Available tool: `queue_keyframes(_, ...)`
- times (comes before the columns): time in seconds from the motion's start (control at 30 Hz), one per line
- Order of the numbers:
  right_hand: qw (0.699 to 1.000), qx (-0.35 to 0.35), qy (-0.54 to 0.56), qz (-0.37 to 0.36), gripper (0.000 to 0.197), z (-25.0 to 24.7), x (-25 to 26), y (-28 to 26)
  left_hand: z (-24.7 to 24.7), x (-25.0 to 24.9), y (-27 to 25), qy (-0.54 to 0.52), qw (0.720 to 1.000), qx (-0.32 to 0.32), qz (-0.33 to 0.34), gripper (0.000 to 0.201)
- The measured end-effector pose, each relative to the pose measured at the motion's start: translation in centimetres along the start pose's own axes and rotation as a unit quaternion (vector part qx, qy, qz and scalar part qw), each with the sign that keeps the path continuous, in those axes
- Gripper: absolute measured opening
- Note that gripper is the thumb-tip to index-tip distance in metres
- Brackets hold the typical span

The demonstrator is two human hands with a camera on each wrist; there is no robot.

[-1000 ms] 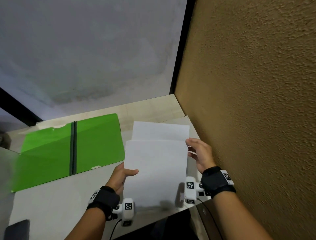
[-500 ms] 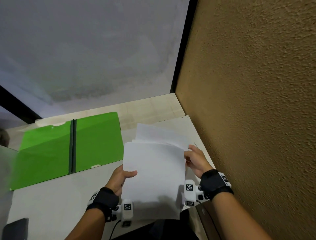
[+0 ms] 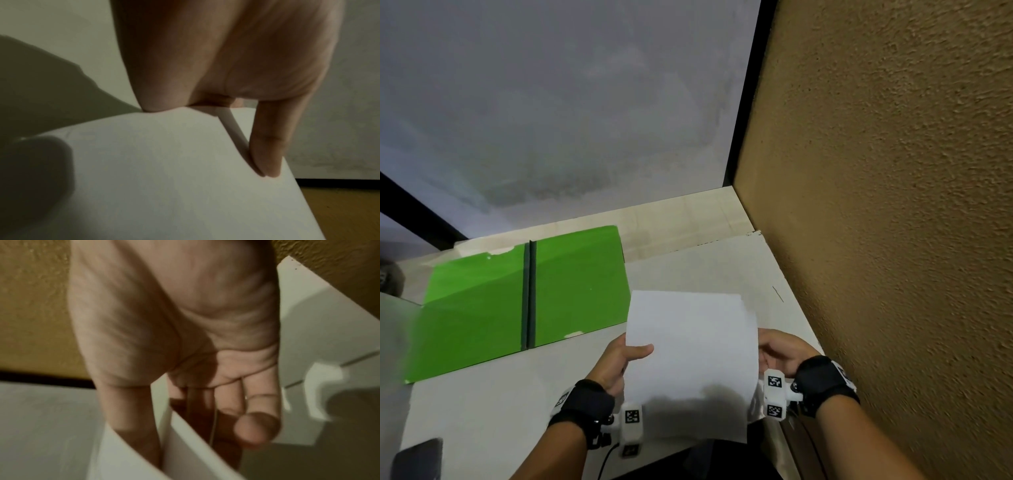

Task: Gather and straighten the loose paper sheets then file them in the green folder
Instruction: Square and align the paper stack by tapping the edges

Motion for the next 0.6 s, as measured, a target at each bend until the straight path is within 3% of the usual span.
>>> queue_keyframes(0.1,0.993,-0.071,-0.087,-0.027,0.027,-0.4,-0.3,0.7,-0.4,0.8,0.6,0.02,1.0,-0.007,-0.022,0.056)
queue_keyframes(0.2,0.984,-0.115,-0.025,-0.134,0.029,-1.4,-0.3,1.1,-0.7,1.7,1.2,0.042,0.998,-0.048,-0.029,0.043)
queue_keyframes(0.3,0.981,-0.119,-0.003,-0.153,0.037,-1.9,-0.6,1.5,-1.4,2.3,1.5,0.044,0.994,-0.096,-0.02,0.039)
queue_keyframes(0.37,0.958,-0.224,-0.026,-0.177,0.053,-3.5,-0.4,1.6,-2.0,2.7,1.6,0.039,0.993,-0.112,-0.019,0.038)
queue_keyframes(0.47,0.909,-0.307,-0.033,-0.279,0.038,-3.1,2.5,-1.2,-3.2,3.0,1.4,0.049,0.988,-0.146,-0.018,0.034)
queue_keyframes(0.53,0.896,-0.286,-0.059,-0.333,0.032,-1.7,5.3,-3.9,-3.7,3.3,1.6,0.077,0.984,-0.16,-0.014,0.034)
queue_keyframes(0.6,0.9,-0.208,-0.067,-0.378,0.032,-0.2,7.6,-6.0,-3.6,3.4,1.9,0.116,0.978,-0.172,-0.014,0.035)
Point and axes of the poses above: each hand's wrist, its own y-axis towards the middle knuckle, its own z-axis out of the palm, x = y × z, the point moved 3 cm from there along y, towards the middle knuckle, and after that the axes turned 11 degrees about x, right-handed, at the moved point
